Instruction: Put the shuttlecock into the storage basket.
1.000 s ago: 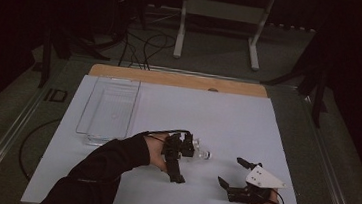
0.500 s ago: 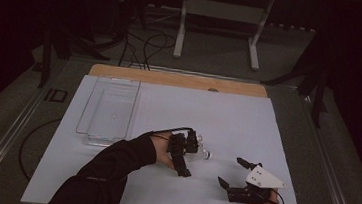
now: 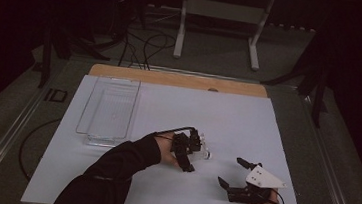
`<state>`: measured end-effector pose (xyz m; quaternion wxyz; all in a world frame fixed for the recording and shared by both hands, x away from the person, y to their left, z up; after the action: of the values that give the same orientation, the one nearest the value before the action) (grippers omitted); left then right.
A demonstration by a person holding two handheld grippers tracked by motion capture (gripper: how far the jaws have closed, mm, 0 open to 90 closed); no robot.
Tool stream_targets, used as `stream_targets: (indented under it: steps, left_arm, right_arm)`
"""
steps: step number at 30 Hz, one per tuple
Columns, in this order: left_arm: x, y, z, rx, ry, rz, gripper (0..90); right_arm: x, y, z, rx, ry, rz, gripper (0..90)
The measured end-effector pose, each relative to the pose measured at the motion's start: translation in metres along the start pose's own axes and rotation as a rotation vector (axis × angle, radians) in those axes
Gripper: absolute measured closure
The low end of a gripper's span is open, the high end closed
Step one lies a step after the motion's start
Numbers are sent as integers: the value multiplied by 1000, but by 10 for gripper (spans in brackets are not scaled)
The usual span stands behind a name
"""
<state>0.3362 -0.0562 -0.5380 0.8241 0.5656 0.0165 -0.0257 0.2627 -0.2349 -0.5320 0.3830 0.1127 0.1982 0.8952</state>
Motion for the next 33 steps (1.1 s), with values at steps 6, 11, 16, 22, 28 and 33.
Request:
stream_targets:
  steps: [6,11,16,22,28,33]
  left_arm:
    - [3,-4,4,2,0,22,437]
    - [5,-9,7,-14,15,23,487]
    - [7,-12,12,-20,18,32,539]
    - [7,-19,14,2,15,36,593]
    - [7,-24,15,40,10,40,652]
    - [7,-27,16,61,6,41,699]
  right_arm:
    - [0,0,0,1,-1,1,99]
    - [0,0,0,3,3,2,100]
    - [0,-1,0,6,2,3,100]
    - [1,0,0,5,2,4,100]
    - [1,-1,0,7,3,4,100]
    - [1,-1,0,7,3,5,100]
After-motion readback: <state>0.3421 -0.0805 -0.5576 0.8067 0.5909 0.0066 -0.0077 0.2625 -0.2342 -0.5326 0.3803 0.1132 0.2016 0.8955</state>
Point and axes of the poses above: each handheld gripper's, and its own axes: y roughly backward along the jaws, z roughly out of its top, x roughly to its left, the point moved 6 cm from there along -y, roughly forward along the jaws, and after that the axes turned 9 degrees about -y, right-handed, at the moved point
